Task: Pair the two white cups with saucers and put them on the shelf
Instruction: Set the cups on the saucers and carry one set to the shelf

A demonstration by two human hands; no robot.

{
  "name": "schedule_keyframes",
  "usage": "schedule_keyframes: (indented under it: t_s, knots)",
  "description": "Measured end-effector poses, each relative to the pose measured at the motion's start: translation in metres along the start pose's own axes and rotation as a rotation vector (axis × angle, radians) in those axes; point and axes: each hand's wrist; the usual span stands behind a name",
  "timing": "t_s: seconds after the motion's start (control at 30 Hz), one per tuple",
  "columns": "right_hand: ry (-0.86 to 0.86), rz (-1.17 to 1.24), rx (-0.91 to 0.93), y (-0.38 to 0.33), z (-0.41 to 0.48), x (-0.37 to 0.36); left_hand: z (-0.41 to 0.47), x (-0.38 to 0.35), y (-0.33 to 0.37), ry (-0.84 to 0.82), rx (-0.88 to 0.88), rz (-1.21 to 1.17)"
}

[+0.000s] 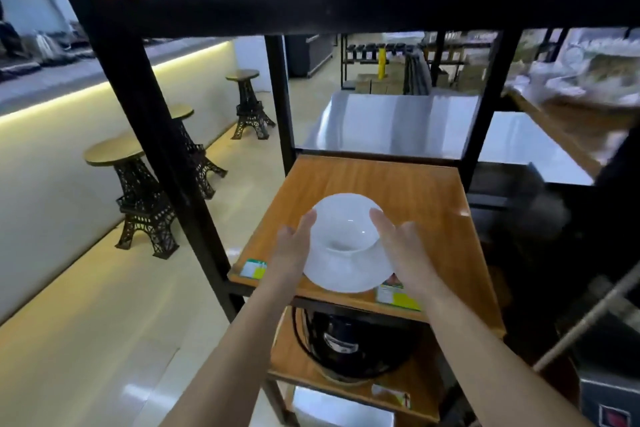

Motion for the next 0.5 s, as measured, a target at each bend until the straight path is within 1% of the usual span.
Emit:
schedule_keyframes:
  t_s: [0.13, 0.23, 0.5]
  knots:
    - [0.092, -0.015, -0.077, -0.012, 0.04, -0.025, 0.057, 0.007, 0.005, -0.077, 0.004, 0.014]
    - [0.098, -0.043, -0.089, -0.022, 0.062, -0.043, 0.09, 0.01, 0.01, -0.062, -0.001, 0.084]
    - [0.143, -0.133, -0.163, -0.041, 0.1, -0.072, 0.138, 0.017, 0.01, -0.041, 0.026, 0.054]
Point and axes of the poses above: each hand's wrist, its own z-axis towards the middle knuckle, its own x-axis out of the back of the hand, y = z × x, and after that the axes turned 7 degrees about -x, right-handed
